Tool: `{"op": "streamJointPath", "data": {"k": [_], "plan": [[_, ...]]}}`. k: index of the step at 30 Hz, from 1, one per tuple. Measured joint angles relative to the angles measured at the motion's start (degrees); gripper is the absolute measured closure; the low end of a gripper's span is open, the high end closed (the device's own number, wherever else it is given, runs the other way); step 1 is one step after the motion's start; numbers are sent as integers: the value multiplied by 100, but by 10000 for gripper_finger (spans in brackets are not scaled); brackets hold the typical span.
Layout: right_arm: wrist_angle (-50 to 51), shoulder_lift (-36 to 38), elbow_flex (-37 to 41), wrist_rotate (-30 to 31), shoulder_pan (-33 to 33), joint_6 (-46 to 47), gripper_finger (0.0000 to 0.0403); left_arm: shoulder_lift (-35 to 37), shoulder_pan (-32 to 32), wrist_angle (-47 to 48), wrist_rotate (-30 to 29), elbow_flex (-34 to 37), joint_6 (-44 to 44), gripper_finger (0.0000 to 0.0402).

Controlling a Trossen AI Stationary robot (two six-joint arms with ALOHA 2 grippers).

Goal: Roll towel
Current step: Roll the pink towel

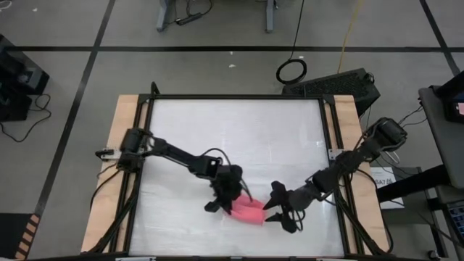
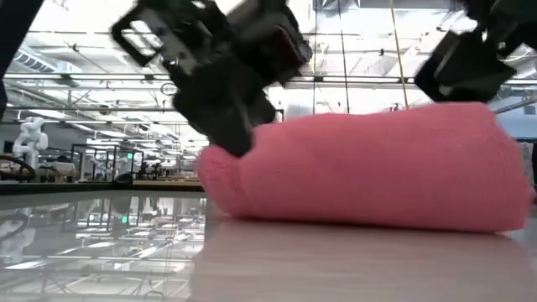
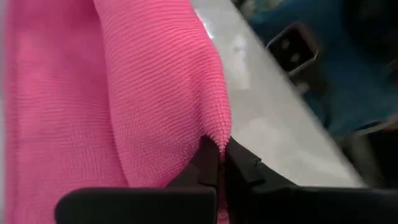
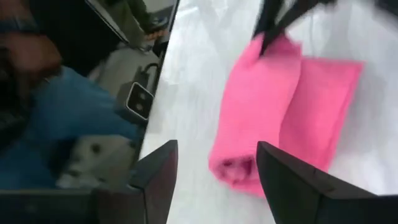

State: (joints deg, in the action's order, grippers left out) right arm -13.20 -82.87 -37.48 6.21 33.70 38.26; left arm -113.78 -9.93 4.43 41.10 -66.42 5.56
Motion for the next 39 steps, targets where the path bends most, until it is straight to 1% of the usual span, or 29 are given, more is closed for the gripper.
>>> {"op": "streamJointPath", "data": {"k": [3, 6, 10, 13, 16, 21, 26, 30, 32, 34, 39], "plan": [[375, -112, -352, 376, 165, -513, 195, -487, 115, 14, 619, -369, -619, 398], [663, -266, -644, 608, 256, -788, 195, -956, 149, 221, 871, -795, -784, 398], [1092, -500, -979, 632, 380, -937, 195, -1310, 202, 268, 1225, -1176, -1045, 398], [1621, -718, -1218, 724, 562, -944, 195, -1390, 282, 284, 1446, -1322, -1319, 398], [2030, -945, -1378, 1016, 776, -917, 195, -1409, 400, 336, 1680, -1426, -1556, 398], [2468, -1351, -1590, 1766, 1068, -853, 195, -1423, 614, 371, 1959, -1490, -1952, 398], [2734, -1705, -1597, 2339, 1103, -561, 195, -1432, 801, 442, 2406, -1482, -2102, 398], [2844, -1947, -1597, 2447, 1008, -59, 198, -1442, 884, 446, 2672, -1479, -2298, 388], [2883, -2029, -1597, 2395, 913, 334, 213, -1442, 917, 445, 2674, -1479, -2330, 380], [2880, -2050, -1596, 2264, 853, 642, 246, -1442, 953, 444, 2602, -1479, -2327, 372], [2882, -1996, -1590, 1919, 760, 894, 372, -1367, 1014, 459, 2416, -1472, -2263, 335]]}}
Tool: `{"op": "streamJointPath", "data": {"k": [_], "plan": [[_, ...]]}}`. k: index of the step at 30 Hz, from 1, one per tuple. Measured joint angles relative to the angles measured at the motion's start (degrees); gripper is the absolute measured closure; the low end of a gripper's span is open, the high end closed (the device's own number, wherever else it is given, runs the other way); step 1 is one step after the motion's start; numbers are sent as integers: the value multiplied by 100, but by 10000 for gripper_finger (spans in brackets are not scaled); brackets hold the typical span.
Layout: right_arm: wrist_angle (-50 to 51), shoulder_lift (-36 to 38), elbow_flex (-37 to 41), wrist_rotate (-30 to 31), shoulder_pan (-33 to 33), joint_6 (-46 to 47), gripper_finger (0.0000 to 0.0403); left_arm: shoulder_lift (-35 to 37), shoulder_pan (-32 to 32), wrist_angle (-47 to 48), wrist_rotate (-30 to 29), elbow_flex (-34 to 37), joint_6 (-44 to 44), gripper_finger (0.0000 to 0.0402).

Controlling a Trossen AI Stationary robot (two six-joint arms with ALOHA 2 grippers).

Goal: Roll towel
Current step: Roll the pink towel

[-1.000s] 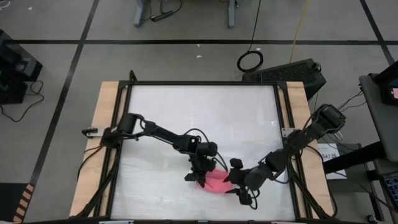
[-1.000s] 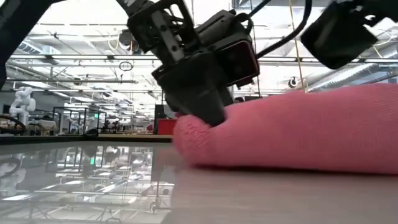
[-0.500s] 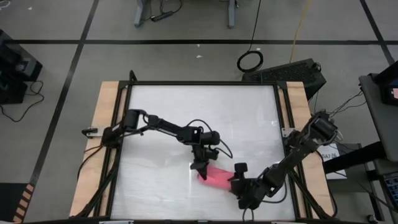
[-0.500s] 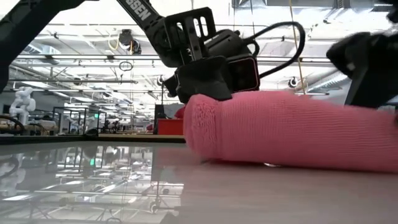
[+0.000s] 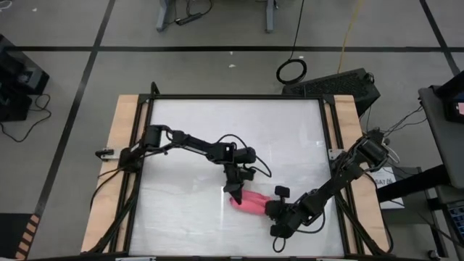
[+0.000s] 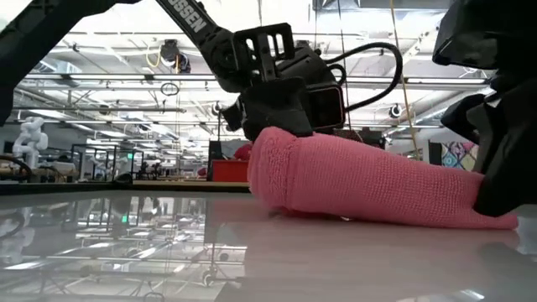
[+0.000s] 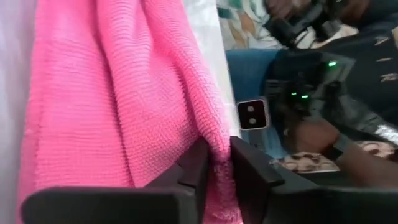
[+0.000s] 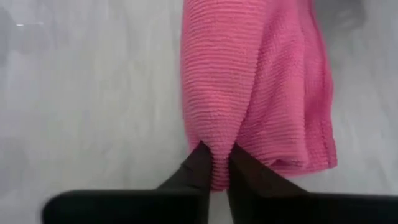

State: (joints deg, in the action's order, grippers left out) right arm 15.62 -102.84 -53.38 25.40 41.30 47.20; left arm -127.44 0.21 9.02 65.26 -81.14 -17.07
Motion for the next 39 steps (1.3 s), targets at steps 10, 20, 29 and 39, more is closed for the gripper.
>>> {"op": "streamJointPath", "data": {"k": [10, 20, 29, 39], "plan": [[-48, 430, 11, -963, -387, 173, 398, 1020, 34, 1401, -1902, 0, 1860, 262], [264, 836, 17, -2032, -1273, 182, 398, 1917, -718, 1631, -3706, -9, 3147, 249], [-425, 828, 433, -3132, -1962, 389, 395, 1149, -949, 1178, -4885, 4, 2876, 249], [-1062, 832, 697, -3332, -2190, 632, 390, 789, -919, 1091, -5382, 2, 2922, 249]]}}
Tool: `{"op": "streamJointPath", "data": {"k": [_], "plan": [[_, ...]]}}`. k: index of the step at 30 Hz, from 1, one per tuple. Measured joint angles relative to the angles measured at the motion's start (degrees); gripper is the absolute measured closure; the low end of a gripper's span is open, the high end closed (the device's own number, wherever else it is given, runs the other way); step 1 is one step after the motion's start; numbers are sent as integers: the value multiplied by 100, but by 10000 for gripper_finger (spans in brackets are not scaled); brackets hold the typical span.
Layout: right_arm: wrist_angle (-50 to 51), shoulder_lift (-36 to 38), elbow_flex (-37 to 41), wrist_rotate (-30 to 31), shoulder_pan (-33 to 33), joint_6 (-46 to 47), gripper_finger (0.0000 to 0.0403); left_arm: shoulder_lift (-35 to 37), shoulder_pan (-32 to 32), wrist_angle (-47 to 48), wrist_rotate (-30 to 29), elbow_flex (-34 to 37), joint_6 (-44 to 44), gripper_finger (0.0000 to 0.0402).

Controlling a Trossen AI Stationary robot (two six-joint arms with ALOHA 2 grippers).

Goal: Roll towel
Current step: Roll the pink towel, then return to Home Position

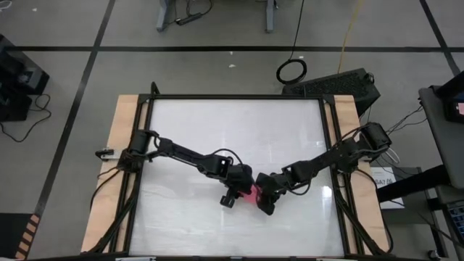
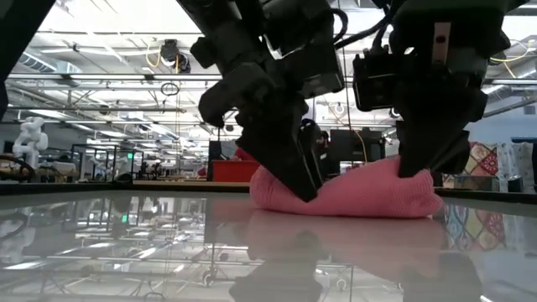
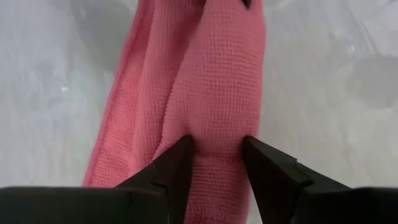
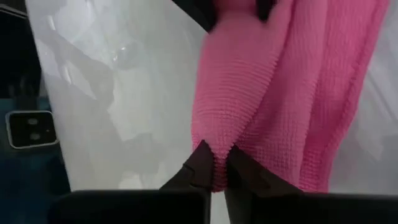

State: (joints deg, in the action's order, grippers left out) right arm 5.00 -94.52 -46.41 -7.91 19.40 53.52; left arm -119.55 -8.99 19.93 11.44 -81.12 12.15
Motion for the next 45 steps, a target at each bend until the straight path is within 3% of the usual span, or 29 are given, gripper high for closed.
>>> {"op": "streamJointPath", "data": {"k": [4, 10, 14, 17, 23, 27, 32, 37, 41, 45], "plan": [[-37, 0, 0, 46, 0, -121, 356, -26, 78, 46, 11, 0, 24, 249], [45, 544, 2, 198, 7, -816, 251, 449, 285, 246, 5, 5, 26, 249], [248, 1375, 0, 835, 25, -1455, 191, 1033, 447, 521, -134, 4, 18, 249], [506, 2159, 0, 1462, 36, -2122, 168, 1640, 599, 471, -260, 53, -46, 249], [720, 3844, 203, 2482, 30, -3404, 173, 2992, 1100, -124, -434, 754, -354, 249], [344, 5010, 913, 2871, -74, -3911, 193, 4077, 1400, -835, -583, 1847, -690, 249], [-1124, 6215, 2332, 2897, -294, -4230, 211, 5280, 1507, -1905, -1012, 3573, -1198, 249], [-2744, 6800, 3706, 2905, -546, -4390, 223, 6074, 1479, -2921, -1538, 5007, -1775, 249], [-3457, 6972, 4434, 2897, -725, -4406, 231, 6354, 1469, -3508, -1711, 5726, -2095, 249], [-3105, 7036, 4571, 2883, -935, -4543, 234, 6372, 1459, -4071, -1938, 6307, -2284, 249]]}}
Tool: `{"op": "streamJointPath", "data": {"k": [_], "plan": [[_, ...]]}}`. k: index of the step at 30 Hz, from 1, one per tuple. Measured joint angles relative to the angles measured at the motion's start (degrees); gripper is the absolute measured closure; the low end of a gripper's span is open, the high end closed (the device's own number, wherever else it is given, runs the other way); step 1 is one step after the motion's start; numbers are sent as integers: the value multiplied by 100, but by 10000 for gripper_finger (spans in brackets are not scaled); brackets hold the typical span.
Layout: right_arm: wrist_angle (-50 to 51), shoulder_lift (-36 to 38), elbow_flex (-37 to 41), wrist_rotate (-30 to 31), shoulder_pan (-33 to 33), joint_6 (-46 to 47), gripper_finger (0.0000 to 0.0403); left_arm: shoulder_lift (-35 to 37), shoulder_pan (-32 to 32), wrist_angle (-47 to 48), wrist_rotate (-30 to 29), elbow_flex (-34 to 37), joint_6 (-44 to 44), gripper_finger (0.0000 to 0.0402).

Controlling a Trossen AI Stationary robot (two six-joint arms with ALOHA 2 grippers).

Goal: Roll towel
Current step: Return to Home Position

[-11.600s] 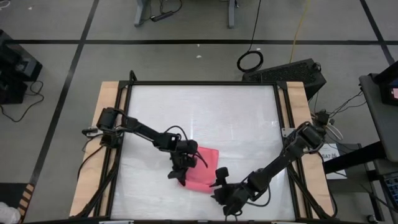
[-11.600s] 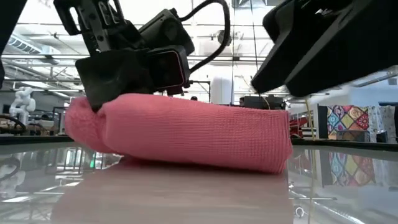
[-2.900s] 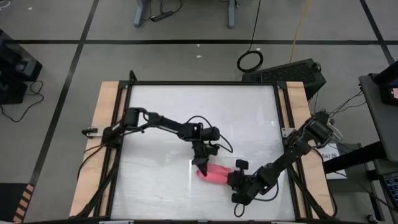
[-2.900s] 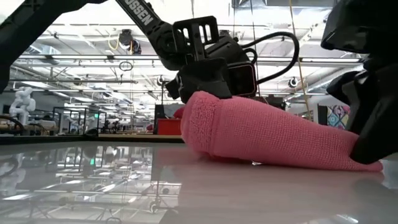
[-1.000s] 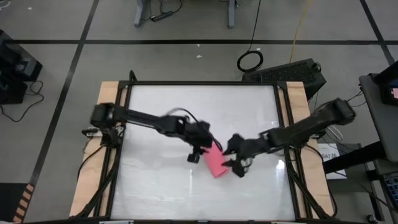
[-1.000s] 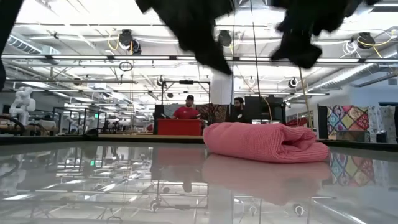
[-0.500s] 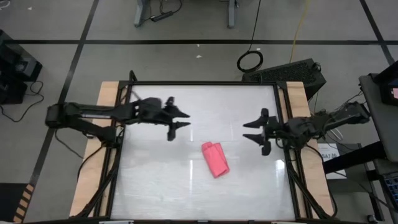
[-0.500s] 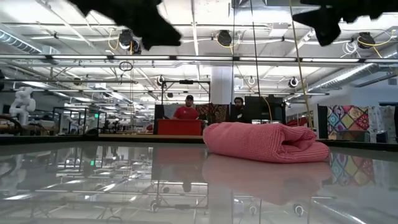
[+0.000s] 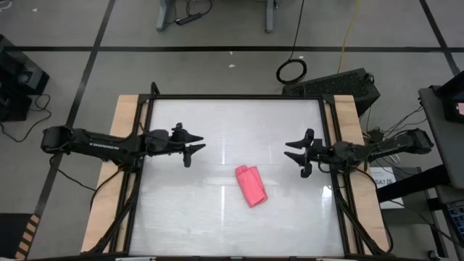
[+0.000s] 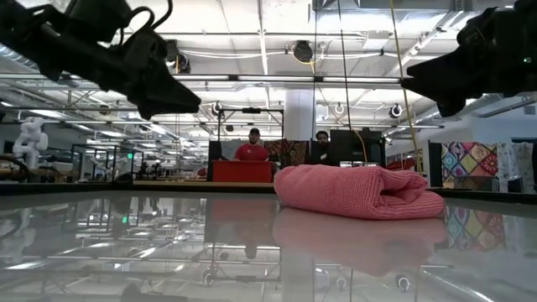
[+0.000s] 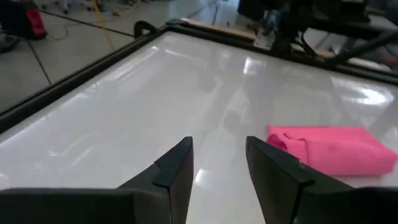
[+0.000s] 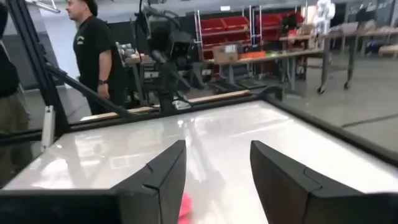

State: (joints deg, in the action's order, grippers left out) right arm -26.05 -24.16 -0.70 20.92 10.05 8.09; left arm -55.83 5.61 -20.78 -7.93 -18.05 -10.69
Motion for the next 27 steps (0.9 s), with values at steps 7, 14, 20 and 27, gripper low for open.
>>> {"op": "streamJointPath", "data": {"k": [7, 14, 20, 27], "plan": [[37, 83, -10, -74, -350, -574, 235, -2, -2, -1341, -369, 925, -268, 249], [436, 174, -10, -627, -636, -465, 235, -4, -11, -1985, -456, 1551, -740, 249], [579, 182, -10, -798, -647, -343, 235, -2, -115, -2009, -534, 1767, -853, 249], [580, 183, -10, -931, -645, 301, 235, 0, -314, -1937, -569, 1769, -1050, 249]]}}
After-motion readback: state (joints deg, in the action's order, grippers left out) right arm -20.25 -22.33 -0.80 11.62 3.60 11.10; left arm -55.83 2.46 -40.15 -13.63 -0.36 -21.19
